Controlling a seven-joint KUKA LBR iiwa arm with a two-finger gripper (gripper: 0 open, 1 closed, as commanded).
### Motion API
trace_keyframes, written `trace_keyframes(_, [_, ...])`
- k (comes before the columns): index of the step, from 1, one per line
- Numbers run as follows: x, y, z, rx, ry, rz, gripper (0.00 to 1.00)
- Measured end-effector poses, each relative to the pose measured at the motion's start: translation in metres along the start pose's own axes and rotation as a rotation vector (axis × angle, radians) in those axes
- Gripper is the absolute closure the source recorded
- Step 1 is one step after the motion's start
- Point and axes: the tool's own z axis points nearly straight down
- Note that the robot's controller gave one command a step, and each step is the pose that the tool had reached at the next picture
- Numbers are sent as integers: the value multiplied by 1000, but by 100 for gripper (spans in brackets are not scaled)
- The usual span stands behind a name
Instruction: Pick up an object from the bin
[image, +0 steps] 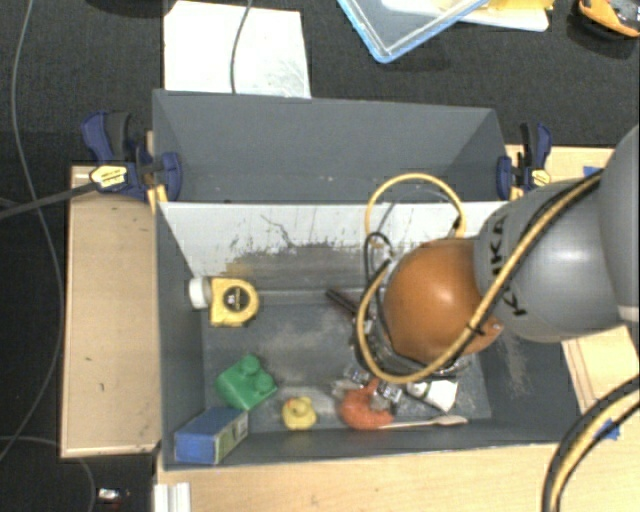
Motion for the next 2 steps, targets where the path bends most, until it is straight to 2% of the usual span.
trace_keyframes(1, [1, 3, -32, -12, 9, 4, 100])
trace_keyframes(2, [0, 2, -87, -13, 9, 5, 100])
